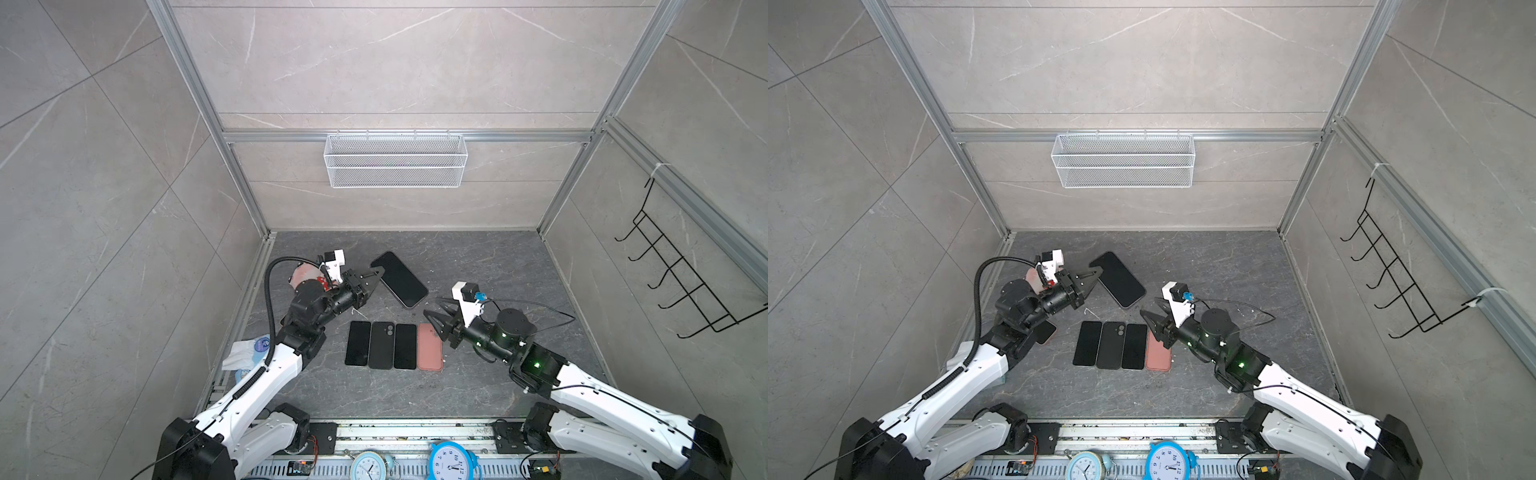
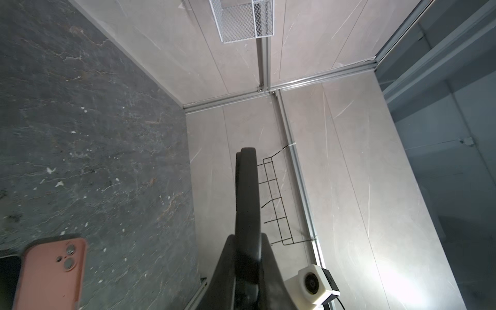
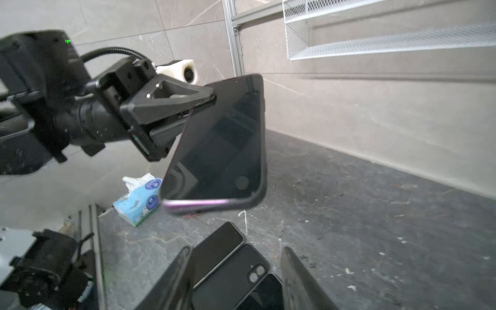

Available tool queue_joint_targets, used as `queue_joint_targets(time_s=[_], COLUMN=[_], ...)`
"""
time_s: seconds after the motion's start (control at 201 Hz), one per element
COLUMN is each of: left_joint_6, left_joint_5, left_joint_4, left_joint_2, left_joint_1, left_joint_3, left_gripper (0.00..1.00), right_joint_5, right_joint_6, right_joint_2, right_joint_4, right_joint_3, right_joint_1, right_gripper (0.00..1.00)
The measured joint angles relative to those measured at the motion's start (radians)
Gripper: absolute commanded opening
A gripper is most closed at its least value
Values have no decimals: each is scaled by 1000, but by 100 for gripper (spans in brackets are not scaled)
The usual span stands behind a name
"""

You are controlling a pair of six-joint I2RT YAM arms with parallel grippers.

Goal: Take the phone out of the phone case
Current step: Remove the phone case from the phone.

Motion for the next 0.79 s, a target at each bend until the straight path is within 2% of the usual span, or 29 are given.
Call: queue_joint_targets(time_s=[0.085, 0.224, 0.379, 0.538, 0.792], left_joint_6=[121, 372, 647, 798, 885], left_joint_5=[115, 346, 515, 594, 626], left_joint_4=[-94, -229, -408, -501, -537], left_joint_2=[21, 99, 123, 122, 117], left_joint_1=[52, 58, 53, 53, 53], left_joint_3=[101, 288, 370, 372, 372], left_gripper=[0, 0, 0, 0, 0], right_joint_5=[-25, -108, -204, -276, -362], right_joint_6=[-27, -83, -138, -178, -203], right_joint_2=[-17, 39, 97, 167, 210], right_joint_4=[-114, -305, -435, -511, -544], right_joint_3=[41, 187, 295, 330, 332], right_joint_1=[-3, -4, -4, -4, -4], right_gripper=[64, 61, 55, 49, 46])
